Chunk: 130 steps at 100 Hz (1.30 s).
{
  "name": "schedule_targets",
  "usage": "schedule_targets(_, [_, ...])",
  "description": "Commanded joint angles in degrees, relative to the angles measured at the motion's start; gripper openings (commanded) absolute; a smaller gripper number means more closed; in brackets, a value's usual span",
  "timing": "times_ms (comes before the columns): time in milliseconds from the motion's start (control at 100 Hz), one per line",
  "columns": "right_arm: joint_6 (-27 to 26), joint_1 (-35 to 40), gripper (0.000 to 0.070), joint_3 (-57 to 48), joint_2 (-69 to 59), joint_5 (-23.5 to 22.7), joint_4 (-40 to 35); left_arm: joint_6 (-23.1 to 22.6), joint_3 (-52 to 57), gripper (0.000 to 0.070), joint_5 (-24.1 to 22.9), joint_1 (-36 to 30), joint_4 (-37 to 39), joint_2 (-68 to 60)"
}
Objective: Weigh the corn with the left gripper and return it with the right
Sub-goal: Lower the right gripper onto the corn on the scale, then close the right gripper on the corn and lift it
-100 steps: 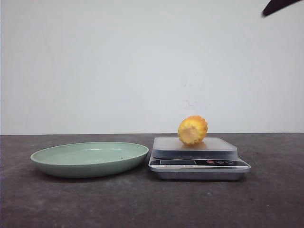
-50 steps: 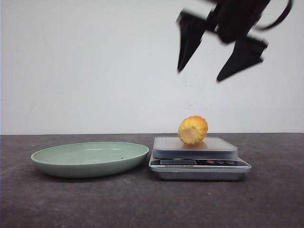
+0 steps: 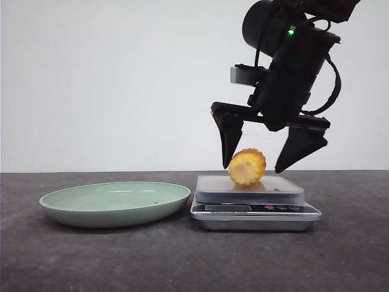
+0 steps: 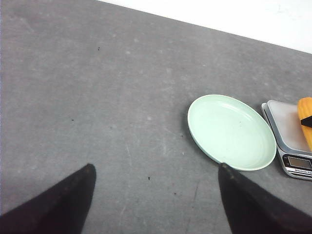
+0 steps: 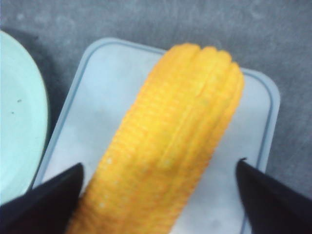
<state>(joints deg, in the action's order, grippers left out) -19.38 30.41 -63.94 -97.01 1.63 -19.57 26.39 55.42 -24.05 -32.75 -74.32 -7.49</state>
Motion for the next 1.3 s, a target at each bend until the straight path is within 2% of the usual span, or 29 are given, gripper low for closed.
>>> schedule_targets(0, [-0.98, 1.09, 0.0418, -1.09, -0.92, 0.7, 0.72, 0.24, 0.63, 0.0476, -0.39, -0.31, 0.68, 0.09])
schedule_targets(90, [-1.49, 1.51, 0.0213, -1.09, -0.92, 1.53, 0.81, 0.24, 0.66, 0.0476, -0.57, -0.31, 0.85, 0.09])
schedule_targets(160, [-1.64, 1.79, 0.0, -1.09, -0.92, 1.55, 0.79, 0.24, 0.66, 0.0476, -0.57, -0.31, 1.11, 0.09])
schedule_targets(310, [-2.58, 2.86, 0.0001, -1.14, -0.46, 3.37, 1.95, 0.24, 0.66, 0.0476, -0.52, -0.31, 2.08, 0.09])
schedule_targets(490, [-1.64, 3.93, 0.0001, -2.34, 3.87, 3.23, 2.01, 0.22, 0.66, 0.0476, -0.52, -0.31, 2.1, 0.09])
schedule_targets(730, [-1.7, 8.22, 0.0001, -9.92, 6.8, -2.54, 1.92, 0.09, 0.66, 0.0476, -0.52, -0.31, 2.21, 0.09])
schedule_targets(1090, [-5.9, 19.04, 0.0001, -12.68, -0.52, 0.37, 10.95, 0.07, 0.66, 0.0476, -0.52, -0.31, 2.23, 0.09])
schedule_targets(1290, [-7.41, 21.44, 0.0001, -12.68, -7.32, 2.1, 13.62, 0.09, 0.66, 0.0476, -0.33, -0.31, 2.1, 0.09])
